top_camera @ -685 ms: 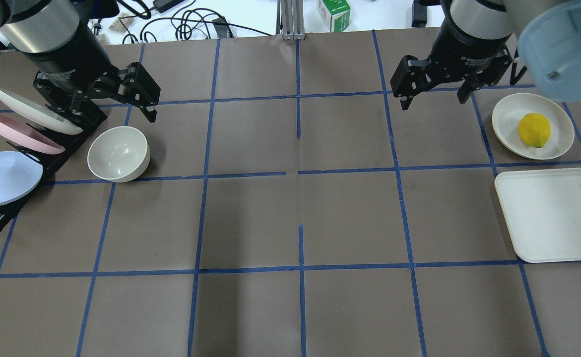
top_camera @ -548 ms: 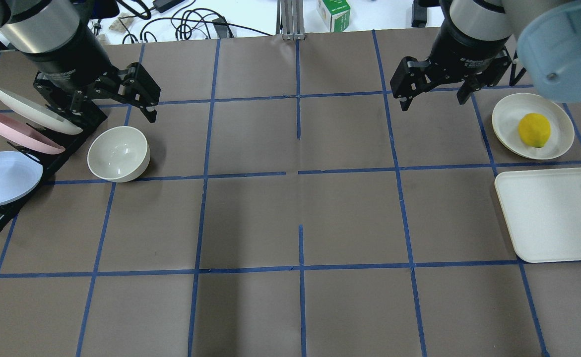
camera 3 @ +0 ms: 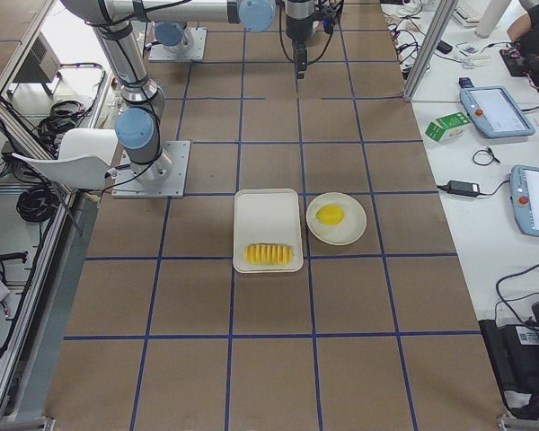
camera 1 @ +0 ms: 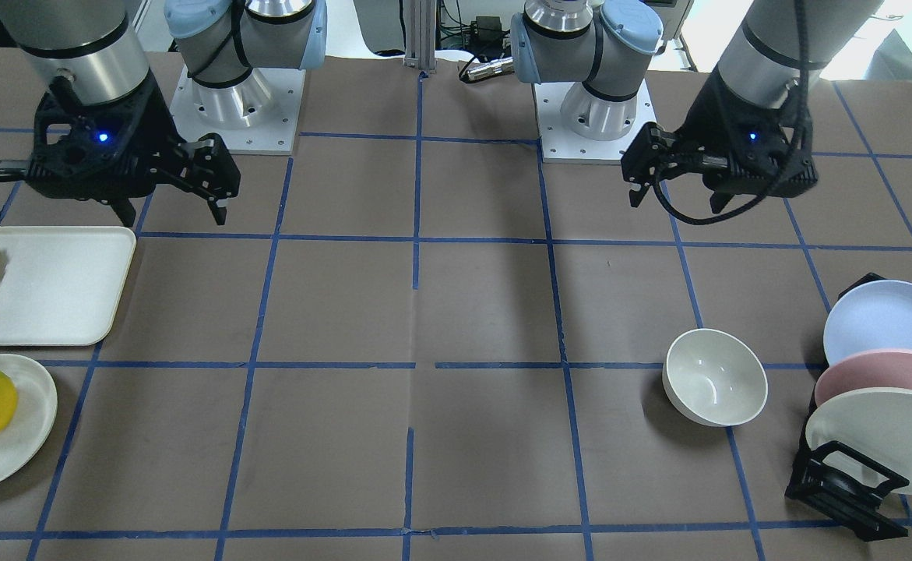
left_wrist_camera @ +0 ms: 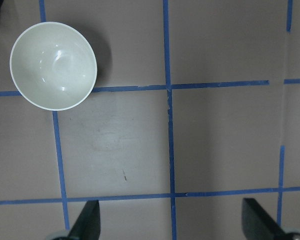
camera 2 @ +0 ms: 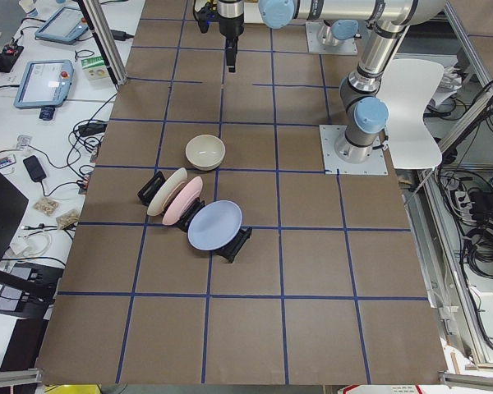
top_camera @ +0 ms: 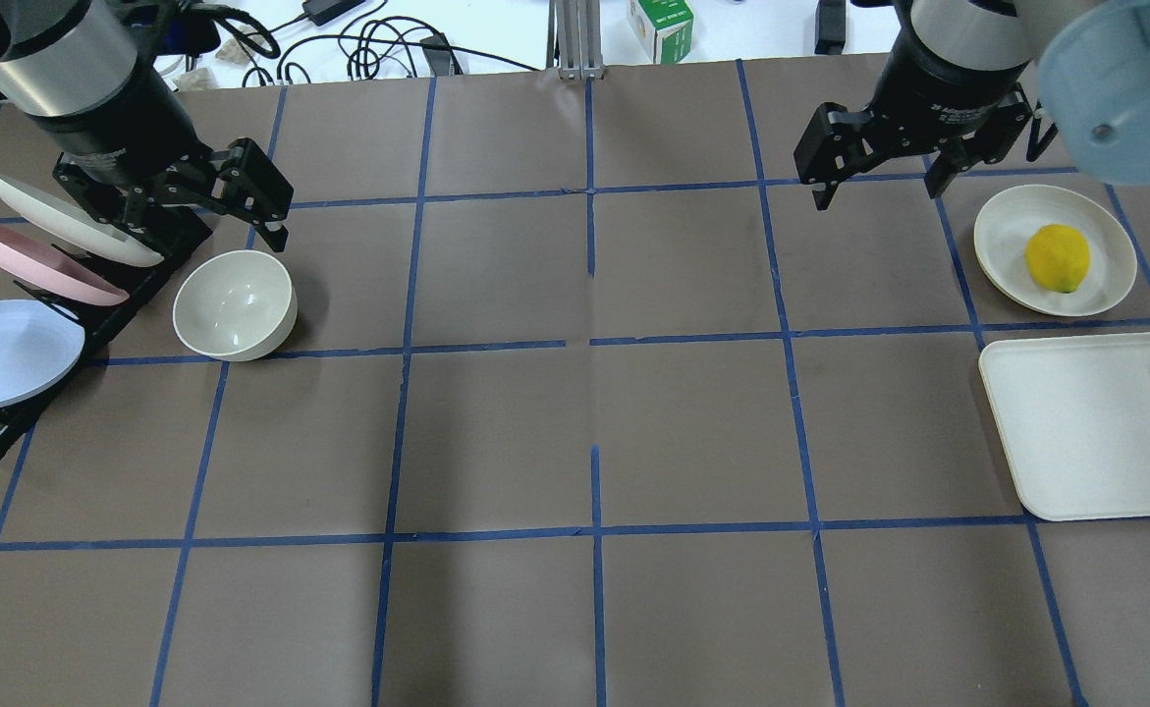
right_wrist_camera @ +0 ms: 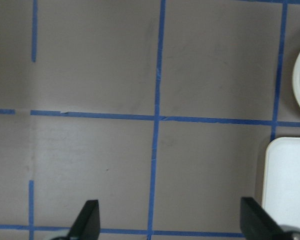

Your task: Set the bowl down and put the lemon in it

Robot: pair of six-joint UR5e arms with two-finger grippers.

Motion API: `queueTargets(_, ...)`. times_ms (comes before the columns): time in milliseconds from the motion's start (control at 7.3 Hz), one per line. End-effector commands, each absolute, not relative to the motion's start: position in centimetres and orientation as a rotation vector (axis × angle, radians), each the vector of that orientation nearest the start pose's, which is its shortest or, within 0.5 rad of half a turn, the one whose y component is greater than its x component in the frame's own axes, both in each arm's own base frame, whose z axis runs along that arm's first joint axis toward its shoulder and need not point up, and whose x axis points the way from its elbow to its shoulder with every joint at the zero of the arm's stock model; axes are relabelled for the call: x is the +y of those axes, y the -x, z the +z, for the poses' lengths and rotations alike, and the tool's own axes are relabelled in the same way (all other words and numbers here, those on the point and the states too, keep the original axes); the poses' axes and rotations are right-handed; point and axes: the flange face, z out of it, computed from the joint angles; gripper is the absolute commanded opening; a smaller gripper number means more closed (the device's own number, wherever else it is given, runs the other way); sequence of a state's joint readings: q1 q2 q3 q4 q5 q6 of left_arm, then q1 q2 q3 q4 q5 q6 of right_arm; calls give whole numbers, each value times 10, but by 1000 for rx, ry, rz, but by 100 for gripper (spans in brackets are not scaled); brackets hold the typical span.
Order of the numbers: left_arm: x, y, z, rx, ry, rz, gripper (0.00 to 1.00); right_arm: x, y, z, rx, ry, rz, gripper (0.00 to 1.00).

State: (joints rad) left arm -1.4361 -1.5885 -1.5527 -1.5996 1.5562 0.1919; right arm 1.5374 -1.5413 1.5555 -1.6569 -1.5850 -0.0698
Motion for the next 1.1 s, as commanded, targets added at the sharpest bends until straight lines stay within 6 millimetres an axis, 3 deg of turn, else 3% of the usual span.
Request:
queueTargets(0, -563, -28, 411, 3179, -29, 100, 100, -552, -3, 477, 3176, -67, -70, 100)
queueTargets(137, -587, -65, 365, 3176, -4, 114, 100, -560, 72, 461, 3164, -32, -28, 100)
queueTargets(274, -595, -90, 325, 3187, 25, 156, 100, -558, 138, 442, 3147, -5, 20, 100)
queueTargets(411, -595, -114, 299, 3192, -28, 150, 100, -554, 171, 434, 3152, 50, 10, 100)
queueTargets(548, -592, -135, 271, 3194, -9, 132, 100, -552, 179, 431, 3151, 75, 10, 100)
queueTargets(685, -587, -133, 251, 3195, -11, 141, 100, -553, 180, 430, 3153, 92, -1, 100)
queueTargets(959, -586, -134, 227, 3189, -14, 111, 100, -578, 195, 395, 3158, 174, -18, 100)
